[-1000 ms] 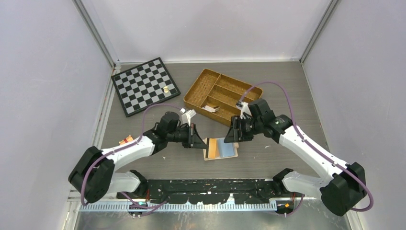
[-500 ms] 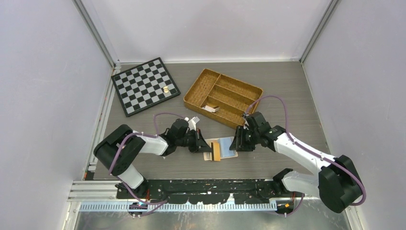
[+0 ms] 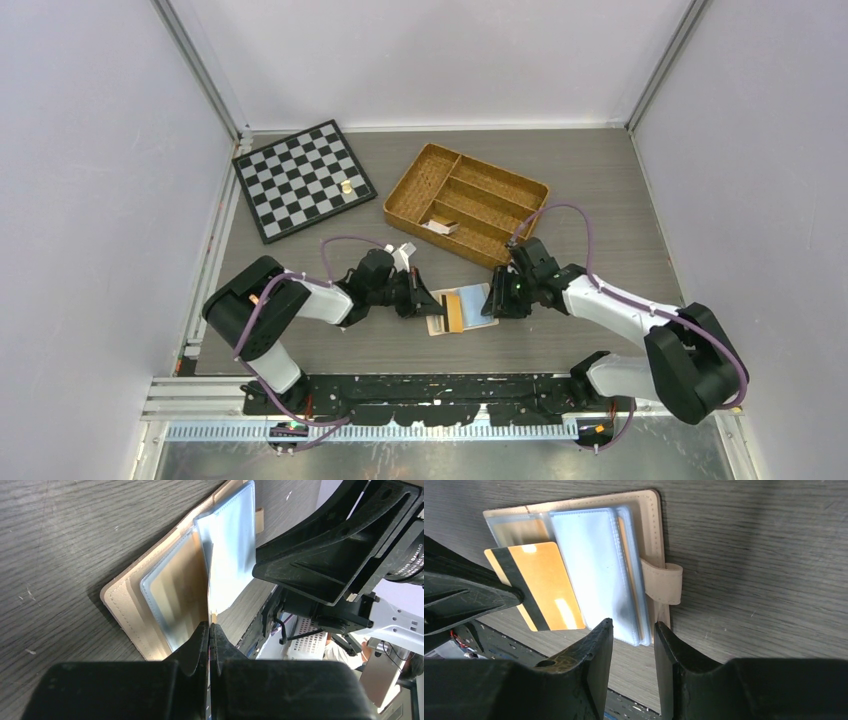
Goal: Put the credit cards into the card holder
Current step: Insert the credit card into the card holder.
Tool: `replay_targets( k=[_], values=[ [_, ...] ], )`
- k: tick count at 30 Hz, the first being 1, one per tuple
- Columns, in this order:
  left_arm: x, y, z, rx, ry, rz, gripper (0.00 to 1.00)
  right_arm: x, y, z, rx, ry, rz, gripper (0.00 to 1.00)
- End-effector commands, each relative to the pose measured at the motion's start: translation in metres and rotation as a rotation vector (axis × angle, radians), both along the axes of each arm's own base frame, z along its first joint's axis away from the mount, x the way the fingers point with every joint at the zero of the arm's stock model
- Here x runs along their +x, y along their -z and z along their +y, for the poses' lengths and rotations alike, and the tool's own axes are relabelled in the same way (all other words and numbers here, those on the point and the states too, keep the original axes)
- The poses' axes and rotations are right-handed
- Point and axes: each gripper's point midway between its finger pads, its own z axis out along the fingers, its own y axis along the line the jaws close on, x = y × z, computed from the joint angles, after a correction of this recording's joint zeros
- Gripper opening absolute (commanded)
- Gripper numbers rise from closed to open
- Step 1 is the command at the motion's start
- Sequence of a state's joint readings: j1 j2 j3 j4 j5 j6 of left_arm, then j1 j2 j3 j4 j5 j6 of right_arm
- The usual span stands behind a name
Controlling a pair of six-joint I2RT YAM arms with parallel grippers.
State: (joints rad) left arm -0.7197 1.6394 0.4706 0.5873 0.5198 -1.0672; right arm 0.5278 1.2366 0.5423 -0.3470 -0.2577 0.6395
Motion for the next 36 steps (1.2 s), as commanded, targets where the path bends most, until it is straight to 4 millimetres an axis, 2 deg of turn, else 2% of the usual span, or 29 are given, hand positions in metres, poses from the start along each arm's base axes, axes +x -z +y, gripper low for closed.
replay_targets(
  k=[1, 11, 17, 27, 36],
  values=[
    [0.006, -0.002, -0.002, -0.015, -0.014, -0.039, 0.00, 0.011, 0.003, -0.001, -0.007, 0.017, -0.044, 0.41],
    [0.006, 0.001, -0.001, -0.010, -0.026, -0.033, 0.00, 0.008, 0.003, 0.011, 0.069, -0.012, -0.035, 0.38],
    [0.008, 0.006, 0.001, -0.002, -0.045, -0.030, 0.00, 0.006, 0.005, 0.011, 0.077, 0.007, -0.014, 0.23],
    [0.013, 0.006, 0.001, -0.018, -0.080, -0.031, 0.00, 0.001, 0.022, 0.006, 0.051, 0.053, 0.067, 0.01],
    [0.014, 0.016, 0.012, 0.034, -0.140, -0.016, 0.00, 0.001, 0.024, 0.006, 0.048, 0.065, 0.076, 0.00]
  ],
)
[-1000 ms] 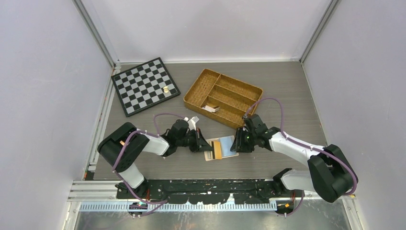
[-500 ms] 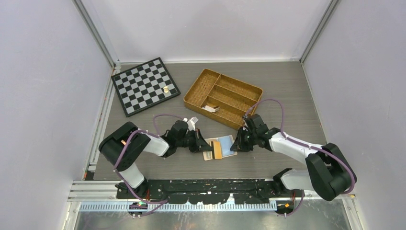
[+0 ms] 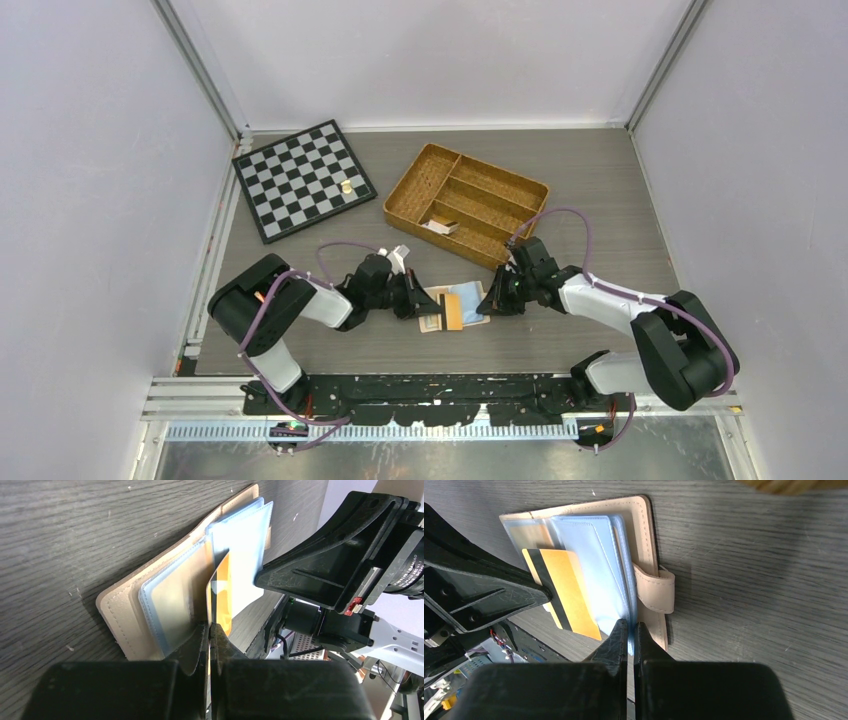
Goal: Put the credit cards into the card holder
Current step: Insert the credit card into the card holder.
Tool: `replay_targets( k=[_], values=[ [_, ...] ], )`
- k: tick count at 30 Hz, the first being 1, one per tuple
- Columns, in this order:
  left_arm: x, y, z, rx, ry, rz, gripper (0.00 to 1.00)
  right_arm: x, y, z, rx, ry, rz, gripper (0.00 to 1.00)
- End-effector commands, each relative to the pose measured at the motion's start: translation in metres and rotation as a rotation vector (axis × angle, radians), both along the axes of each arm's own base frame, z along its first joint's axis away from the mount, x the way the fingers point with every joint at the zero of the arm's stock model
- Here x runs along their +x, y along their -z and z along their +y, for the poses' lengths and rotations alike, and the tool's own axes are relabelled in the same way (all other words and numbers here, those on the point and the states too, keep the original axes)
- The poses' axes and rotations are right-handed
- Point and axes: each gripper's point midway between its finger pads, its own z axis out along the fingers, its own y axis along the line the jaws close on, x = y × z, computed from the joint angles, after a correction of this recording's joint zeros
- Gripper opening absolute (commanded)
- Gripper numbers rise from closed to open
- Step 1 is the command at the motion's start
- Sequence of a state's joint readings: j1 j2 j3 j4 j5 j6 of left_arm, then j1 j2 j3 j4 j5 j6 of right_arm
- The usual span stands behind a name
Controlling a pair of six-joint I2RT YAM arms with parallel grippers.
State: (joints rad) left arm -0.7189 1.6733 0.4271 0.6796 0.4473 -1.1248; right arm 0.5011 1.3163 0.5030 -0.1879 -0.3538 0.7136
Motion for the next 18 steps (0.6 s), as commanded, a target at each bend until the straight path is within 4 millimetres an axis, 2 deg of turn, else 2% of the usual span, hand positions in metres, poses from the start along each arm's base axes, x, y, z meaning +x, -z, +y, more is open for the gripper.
replay_targets(
  k=[1, 18],
  values=[
    [0.008, 0.004, 0.007, 0.030, -0.057, -0.030, 0.00, -0.005, 0.015, -0.010, -0.063, 0.026, 0.034, 0.00],
    [0.026, 0.011, 0.013, 0.058, -0.115, -0.086, 0.00, -0.006, 0.015, -0.009, -0.062, 0.018, 0.043, 0.01]
  ],
)
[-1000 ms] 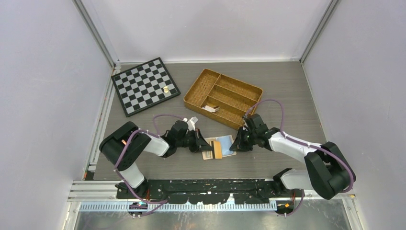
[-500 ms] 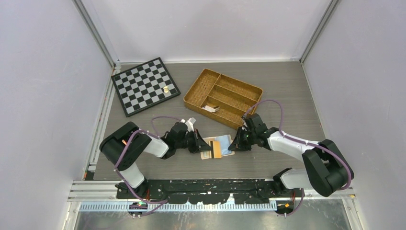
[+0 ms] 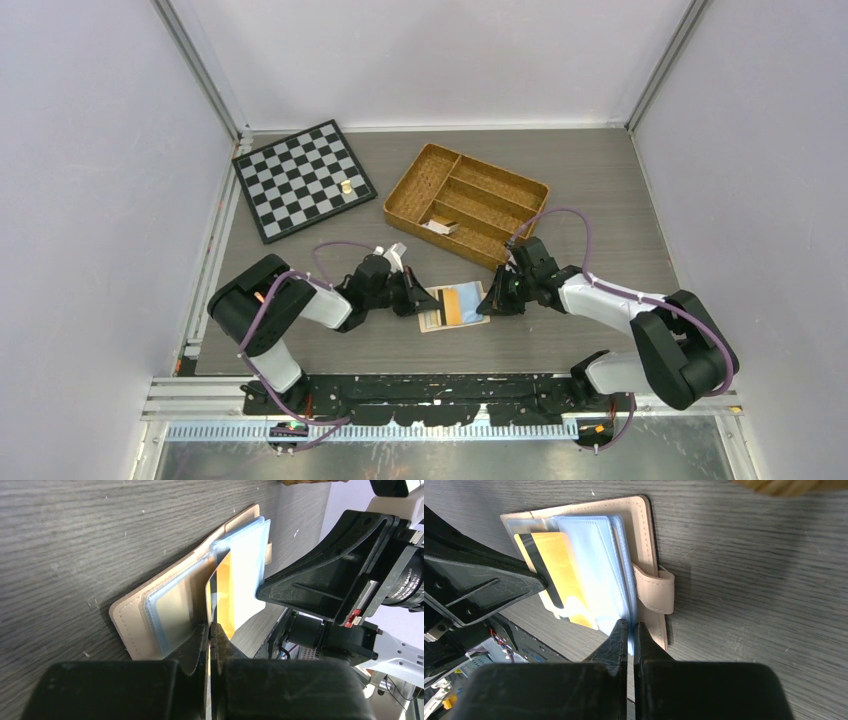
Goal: Put the credit cards into the card holder
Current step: Insert the credit card into the card holder.
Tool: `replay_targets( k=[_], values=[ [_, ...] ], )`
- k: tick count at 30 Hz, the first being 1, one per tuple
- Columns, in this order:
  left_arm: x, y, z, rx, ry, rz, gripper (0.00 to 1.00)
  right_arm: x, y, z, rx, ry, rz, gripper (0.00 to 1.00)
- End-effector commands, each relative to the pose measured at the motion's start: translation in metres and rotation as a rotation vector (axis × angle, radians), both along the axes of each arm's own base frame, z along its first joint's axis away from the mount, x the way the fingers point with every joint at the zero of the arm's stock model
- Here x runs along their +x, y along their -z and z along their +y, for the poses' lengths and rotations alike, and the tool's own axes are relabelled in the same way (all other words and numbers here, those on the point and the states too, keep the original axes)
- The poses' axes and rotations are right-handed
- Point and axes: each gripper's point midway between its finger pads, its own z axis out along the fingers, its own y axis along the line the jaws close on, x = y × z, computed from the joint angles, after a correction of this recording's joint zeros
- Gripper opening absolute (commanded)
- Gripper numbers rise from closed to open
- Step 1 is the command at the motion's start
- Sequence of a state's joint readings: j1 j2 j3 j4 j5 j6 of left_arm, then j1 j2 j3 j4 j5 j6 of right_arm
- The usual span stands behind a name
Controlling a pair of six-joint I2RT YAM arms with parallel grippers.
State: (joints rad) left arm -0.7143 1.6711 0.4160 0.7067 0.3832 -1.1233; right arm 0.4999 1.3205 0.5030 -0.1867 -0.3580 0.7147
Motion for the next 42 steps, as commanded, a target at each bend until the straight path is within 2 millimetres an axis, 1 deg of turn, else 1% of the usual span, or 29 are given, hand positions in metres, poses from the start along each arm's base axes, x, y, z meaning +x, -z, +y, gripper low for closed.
replay_targets(
  k=[1, 12, 18, 24, 28, 34, 37, 39, 42],
  values=[
    [0.015, 0.010, 0.009, 0.047, -0.059, -0.049, 0.00, -0.006, 0.014, -0.009, -0.064, 0.017, 0.037, 0.01],
    [0.017, 0.014, 0.006, 0.038, -0.053, -0.060, 0.00, -0.006, 0.014, -0.008, -0.060, 0.016, 0.042, 0.01],
    [0.013, 0.017, 0.001, 0.023, -0.041, -0.042, 0.00, -0.005, 0.012, -0.006, -0.050, 0.016, 0.042, 0.00],
    [0.007, 0.023, -0.004, 0.030, -0.028, -0.021, 0.00, -0.003, 0.006, -0.003, -0.025, 0.025, 0.029, 0.05],
    [0.006, 0.025, -0.009, 0.031, -0.023, -0.012, 0.00, -0.002, 0.003, -0.002, -0.015, 0.025, 0.023, 0.05],
    [0.002, 0.026, -0.024, 0.036, 0.009, -0.007, 0.00, 0.000, 0.000, 0.000, -0.005, 0.032, 0.016, 0.05],
    [0.002, 0.026, -0.022, 0.084, 0.015, -0.015, 0.00, 0.000, 0.000, -0.002, -0.009, 0.042, 0.010, 0.05],
    [0.004, 0.025, -0.017, 0.129, 0.010, -0.029, 0.03, 0.001, 0.000, -0.003, -0.012, 0.049, 0.006, 0.04],
    [0.005, 0.022, -0.007, 0.200, 0.006, -0.050, 0.12, 0.001, -0.001, -0.004, -0.018, 0.056, 0.000, 0.02]
  ],
)
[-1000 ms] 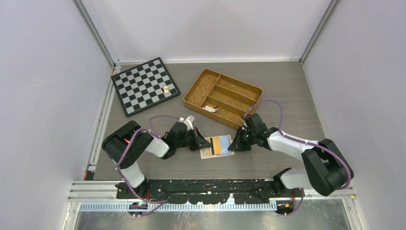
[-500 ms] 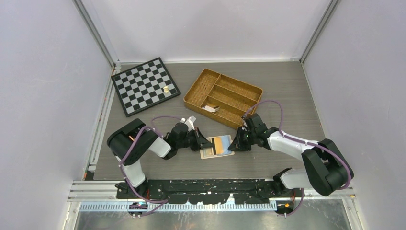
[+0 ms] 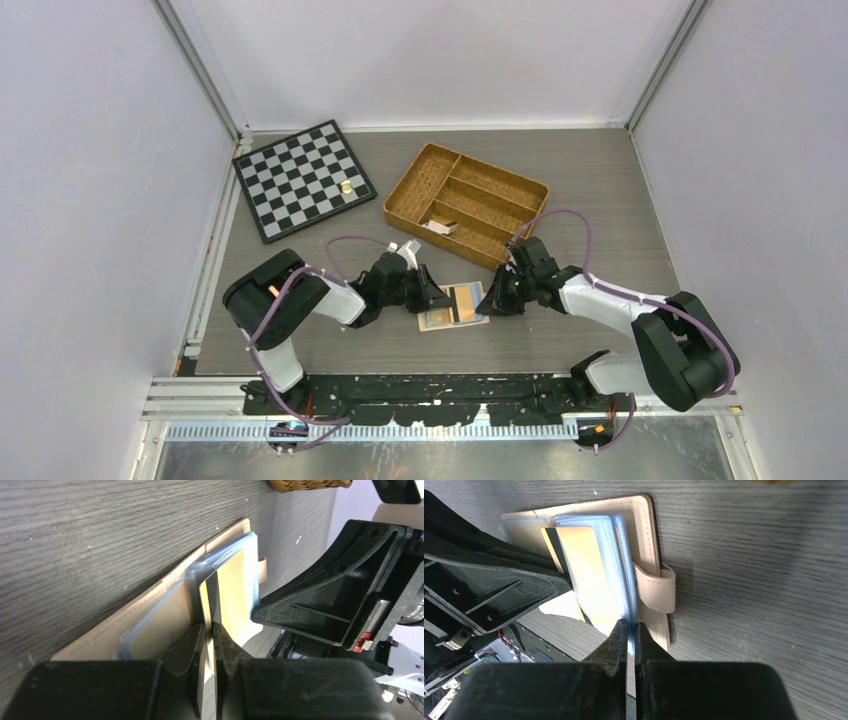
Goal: Put the credit cards into the card holder
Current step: Insert the credit card into the card holder.
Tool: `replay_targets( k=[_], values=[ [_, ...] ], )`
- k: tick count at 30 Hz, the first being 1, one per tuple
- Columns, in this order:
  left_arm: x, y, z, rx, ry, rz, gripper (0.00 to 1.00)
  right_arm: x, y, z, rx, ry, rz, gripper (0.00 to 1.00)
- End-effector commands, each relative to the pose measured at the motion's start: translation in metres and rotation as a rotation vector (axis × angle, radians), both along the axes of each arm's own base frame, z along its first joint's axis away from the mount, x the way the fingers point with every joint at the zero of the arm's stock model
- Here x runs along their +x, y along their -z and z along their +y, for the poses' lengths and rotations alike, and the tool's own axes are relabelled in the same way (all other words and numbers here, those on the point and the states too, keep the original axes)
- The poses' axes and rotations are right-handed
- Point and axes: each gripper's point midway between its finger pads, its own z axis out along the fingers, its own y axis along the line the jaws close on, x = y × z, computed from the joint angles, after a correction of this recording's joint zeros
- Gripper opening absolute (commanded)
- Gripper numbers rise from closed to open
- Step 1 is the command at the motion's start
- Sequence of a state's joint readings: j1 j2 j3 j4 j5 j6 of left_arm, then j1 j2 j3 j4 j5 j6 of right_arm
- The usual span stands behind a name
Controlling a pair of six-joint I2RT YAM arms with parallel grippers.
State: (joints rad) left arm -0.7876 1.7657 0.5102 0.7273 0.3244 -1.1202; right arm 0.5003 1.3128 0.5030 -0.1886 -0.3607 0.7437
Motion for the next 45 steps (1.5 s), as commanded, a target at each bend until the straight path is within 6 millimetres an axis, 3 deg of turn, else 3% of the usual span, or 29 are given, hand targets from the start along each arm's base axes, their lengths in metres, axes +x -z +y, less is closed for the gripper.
replay_targets(
  k=[1, 10, 20, 31, 39, 45],
  values=[
    [-0.001, 0.018, 0.026, 0.205, -0.022, -0.021, 0.15, 0.001, 0.002, -0.006, -0.031, 0.035, -0.012, 0.02],
    [-0.003, 0.005, 0.026, 0.275, 0.018, -0.066, 0.33, 0.001, 0.004, -0.005, -0.031, 0.025, -0.003, 0.01],
    [-0.009, 0.011, 0.006, 0.266, 0.084, -0.051, 0.32, 0.001, 0.003, -0.004, -0.027, 0.024, -0.004, 0.01],
    [-0.009, -0.009, -0.020, 0.206, 0.116, -0.103, 0.31, -0.001, 0.006, -0.006, -0.034, 0.028, 0.003, 0.02],
    [-0.017, -0.024, -0.030, 0.189, 0.114, -0.108, 0.31, 0.002, 0.003, -0.006, -0.032, 0.041, -0.013, 0.19],
    [-0.018, -0.026, -0.040, 0.141, 0.135, -0.117, 0.31, 0.002, 0.002, -0.006, -0.027, 0.049, -0.015, 0.24]
  ],
)
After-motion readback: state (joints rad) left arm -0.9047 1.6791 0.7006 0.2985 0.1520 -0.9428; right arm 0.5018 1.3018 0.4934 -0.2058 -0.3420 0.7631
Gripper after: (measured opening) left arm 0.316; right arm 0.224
